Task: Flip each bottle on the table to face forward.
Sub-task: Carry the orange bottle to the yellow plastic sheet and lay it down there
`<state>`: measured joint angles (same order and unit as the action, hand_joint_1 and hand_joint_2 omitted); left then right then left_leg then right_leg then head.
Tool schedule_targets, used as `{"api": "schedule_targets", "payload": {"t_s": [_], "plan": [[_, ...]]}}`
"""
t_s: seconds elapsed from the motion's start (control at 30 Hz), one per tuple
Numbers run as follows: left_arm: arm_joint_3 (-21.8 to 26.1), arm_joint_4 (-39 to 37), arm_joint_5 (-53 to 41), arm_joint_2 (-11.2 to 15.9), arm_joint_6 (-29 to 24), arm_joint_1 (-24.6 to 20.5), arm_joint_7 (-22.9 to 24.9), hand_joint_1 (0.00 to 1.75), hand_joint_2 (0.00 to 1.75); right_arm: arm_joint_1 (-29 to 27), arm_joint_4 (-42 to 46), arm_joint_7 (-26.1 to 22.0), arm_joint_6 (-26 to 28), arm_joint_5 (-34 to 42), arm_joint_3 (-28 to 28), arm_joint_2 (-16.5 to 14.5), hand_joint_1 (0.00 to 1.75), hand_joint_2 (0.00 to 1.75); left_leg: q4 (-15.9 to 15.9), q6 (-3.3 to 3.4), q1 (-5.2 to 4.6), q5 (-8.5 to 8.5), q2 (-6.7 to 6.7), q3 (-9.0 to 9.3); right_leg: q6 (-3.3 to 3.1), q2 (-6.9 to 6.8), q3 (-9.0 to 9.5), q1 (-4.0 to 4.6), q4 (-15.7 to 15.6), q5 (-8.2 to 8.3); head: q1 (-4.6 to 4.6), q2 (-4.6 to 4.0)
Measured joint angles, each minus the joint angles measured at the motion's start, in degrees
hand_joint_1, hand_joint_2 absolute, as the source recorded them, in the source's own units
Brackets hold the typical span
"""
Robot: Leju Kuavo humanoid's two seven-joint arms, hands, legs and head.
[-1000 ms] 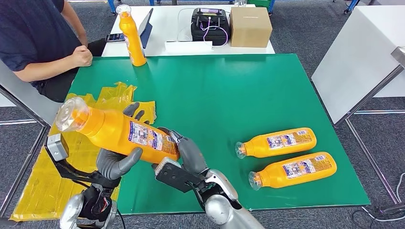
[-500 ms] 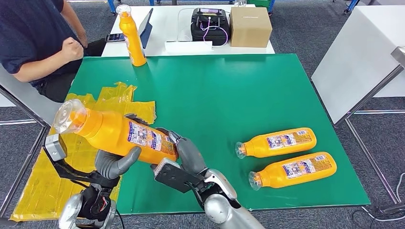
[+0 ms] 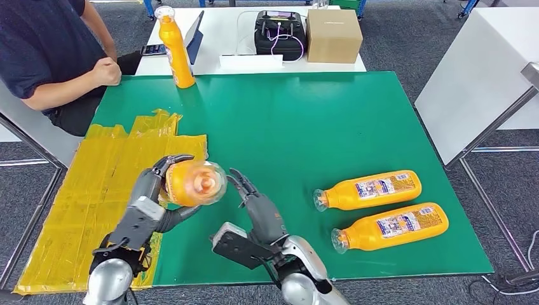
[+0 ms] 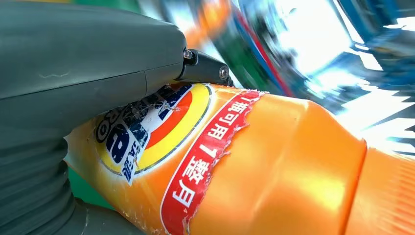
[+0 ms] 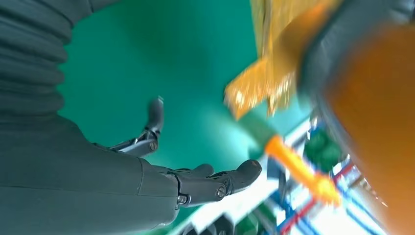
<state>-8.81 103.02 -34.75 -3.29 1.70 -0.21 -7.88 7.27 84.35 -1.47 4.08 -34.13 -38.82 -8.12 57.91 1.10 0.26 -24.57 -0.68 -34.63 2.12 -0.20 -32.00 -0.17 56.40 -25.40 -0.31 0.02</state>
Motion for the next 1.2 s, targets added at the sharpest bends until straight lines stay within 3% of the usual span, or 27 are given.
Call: {"api": "schedule_targets", "payload": {"t_s": [0.07,0.2,0.3,0.43,0.47,0.57,0.6,0.8,1.03,1.2], "plan": [[1.8,-1.4,-13.5,1.6,-3.1,-0.1,1.3,1.75,1.75,-2.8,5.9,0.1,0.4,-3.0,2.3,1.9,0.00,0.00,0.0,0.00,0.00,-0.01,0.05,0.00,0.00,0.01,-0.01,0.00,0.0,0.00,0.00,0.00],[5.5,-6.1,-30.1,5.5,-7.9,0.3,2.1,1.75,1.75,-6.6,17.2,-1.1,1.4,-6.9,7.7,6.4,0.00,0.00,0.0,0.00,0.00,-0.01,0.06,0.01,0.00,0.01,-0.01,0.00,0.0,0.00,-0.01,0.00],[7.2,-9.4,-36.5,8.0,-8.9,1.1,2.5,1.75,1.75,-8.4,23.5,-2.5,-0.5,-4.4,11.8,10.4,0.00,0.00,0.0,0.00,0.00,-0.01,0.05,0.02,0.00,0.01,0.01,0.00,0.0,0.00,-0.01,0.00],[7.9,-12.8,-39.9,10.7,-7.5,1.9,3.3,1.75,1.75,-10.5,28.2,-3.7,-3.6,-0.6,16.3,15.0,0.00,1.75,0.0,0.00,-0.02,-0.01,0.05,0.02,0.00,0.01,0.01,-0.03,0.0,0.00,0.01,0.00],[7.9,-13.8,-40.4,11.5,-6.7,2.0,3.5,1.54,1.75,-11.0,29.0,-4.0,-4.3,0.1,17.2,16.2,0.00,1.75,0.0,0.00,-0.03,-0.01,0.04,0.02,0.00,0.01,0.01,-0.03,0.0,0.00,0.00,0.00],[7.7,-17.0,-40.7,13.8,-4.2,2.0,4.0,0.23,1.75,-12.8,31.1,-4.2,-6.4,1.4,19.3,19.8,0.00,1.75,0.0,0.00,-0.03,-0.01,0.05,0.02,0.00,0.01,0.00,-0.04,0.0,0.00,-0.01,0.00],[7.7,-18.0,-40.3,14.5,-3.5,1.9,4.1,0.00,1.75,-13.4,31.7,-4.2,-7.1,1.8,19.8,21.0,0.00,1.75,0.0,0.00,-0.02,-0.01,0.06,0.02,0.00,0.01,0.00,-0.03,0.0,0.00,-0.01,0.00],[7.5,-21.4,-32.6,18.2,0.9,1.0,1.8,0.00,1.75,-17.6,34.8,-4.3,-10.2,4.3,23.4,29.4,0.00,1.75,0.0,0.01,-0.03,-0.02,-0.01,0.04,0.00,0.00,0.06,-0.04,0.0,0.00,-0.01,0.00],[7.6,-21.4,-21.0,21.5,5.4,1.6,-0.5,0.00,1.75,-24.1,38.0,-4.9,-10.7,5.9,29.5,36.6,0.00,1.75,0.0,0.02,-0.04,-0.04,0.03,0.08,0.00,0.00,0.10,-0.04,0.0,0.00,-0.02,0.00],[9.5,-18.3,-8.5,21.8,6.7,4.4,-3.3,0.00,1.75,-30.8,40.5,-4.6,-10.4,5.8,34.5,40.5,0.00,1.75,0.0,0.03,-0.05,-0.05,0.01,0.08,0.00,0.00,0.09,-0.05,-0.1,-0.01,-0.02,0.00]]}}
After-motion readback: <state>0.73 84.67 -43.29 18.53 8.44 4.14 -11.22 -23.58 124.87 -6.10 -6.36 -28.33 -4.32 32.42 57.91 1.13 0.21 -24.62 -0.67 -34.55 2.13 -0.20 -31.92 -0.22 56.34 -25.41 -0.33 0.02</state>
